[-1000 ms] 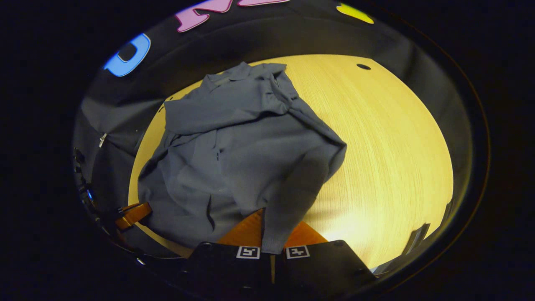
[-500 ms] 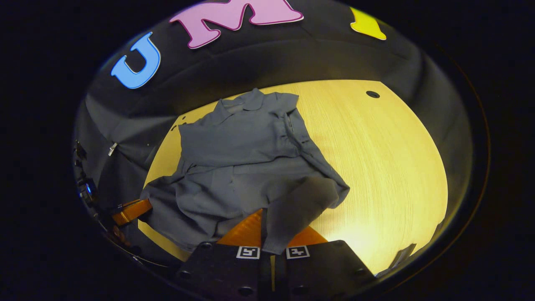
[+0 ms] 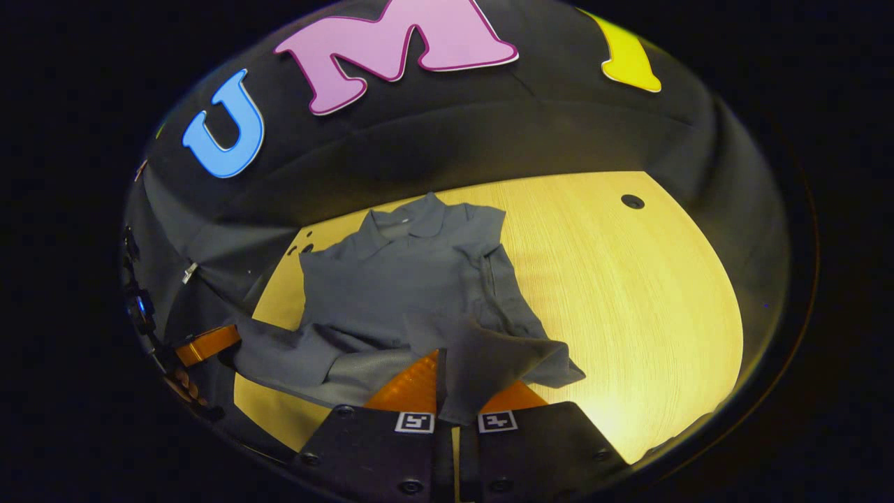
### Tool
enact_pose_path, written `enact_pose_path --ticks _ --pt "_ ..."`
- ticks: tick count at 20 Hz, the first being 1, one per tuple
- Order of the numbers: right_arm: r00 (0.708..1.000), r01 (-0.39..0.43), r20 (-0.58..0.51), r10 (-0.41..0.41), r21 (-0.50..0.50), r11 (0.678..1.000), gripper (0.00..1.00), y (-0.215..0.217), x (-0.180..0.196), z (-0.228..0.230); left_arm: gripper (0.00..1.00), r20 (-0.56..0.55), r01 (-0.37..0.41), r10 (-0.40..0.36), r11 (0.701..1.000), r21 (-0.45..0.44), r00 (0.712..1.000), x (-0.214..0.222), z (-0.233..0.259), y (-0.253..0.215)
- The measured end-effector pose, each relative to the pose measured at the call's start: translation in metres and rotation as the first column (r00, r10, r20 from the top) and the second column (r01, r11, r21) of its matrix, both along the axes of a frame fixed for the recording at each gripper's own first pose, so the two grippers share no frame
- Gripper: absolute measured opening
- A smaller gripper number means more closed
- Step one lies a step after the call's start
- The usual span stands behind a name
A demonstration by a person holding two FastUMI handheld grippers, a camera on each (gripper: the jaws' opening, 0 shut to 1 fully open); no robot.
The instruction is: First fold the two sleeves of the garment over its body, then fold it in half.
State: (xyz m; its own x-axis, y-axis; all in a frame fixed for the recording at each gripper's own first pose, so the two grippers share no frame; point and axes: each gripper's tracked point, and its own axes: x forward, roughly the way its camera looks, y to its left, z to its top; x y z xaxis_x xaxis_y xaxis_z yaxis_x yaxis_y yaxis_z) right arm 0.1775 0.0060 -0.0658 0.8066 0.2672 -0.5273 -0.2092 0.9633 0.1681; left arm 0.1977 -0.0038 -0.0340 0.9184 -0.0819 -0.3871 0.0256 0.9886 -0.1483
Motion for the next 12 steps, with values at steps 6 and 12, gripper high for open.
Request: enact_pose_path --ticks 6,12 --pt "0.995 -0.026 0.101 0.027 -0.011 1.000 0.08 0.013 0.063 0.037 0.05 0.077 0.006 -0.009 0.999 0.040 0.997 0.063 0.034 0.007" --pt "0.985 -0.050 0.164 0.050 -0.006 0.999 0.08 0.037 0.132 0.054 0.05 0.125 -0.012 0.003 0.998 0.069 0.992 0.135 0.051 0.014"
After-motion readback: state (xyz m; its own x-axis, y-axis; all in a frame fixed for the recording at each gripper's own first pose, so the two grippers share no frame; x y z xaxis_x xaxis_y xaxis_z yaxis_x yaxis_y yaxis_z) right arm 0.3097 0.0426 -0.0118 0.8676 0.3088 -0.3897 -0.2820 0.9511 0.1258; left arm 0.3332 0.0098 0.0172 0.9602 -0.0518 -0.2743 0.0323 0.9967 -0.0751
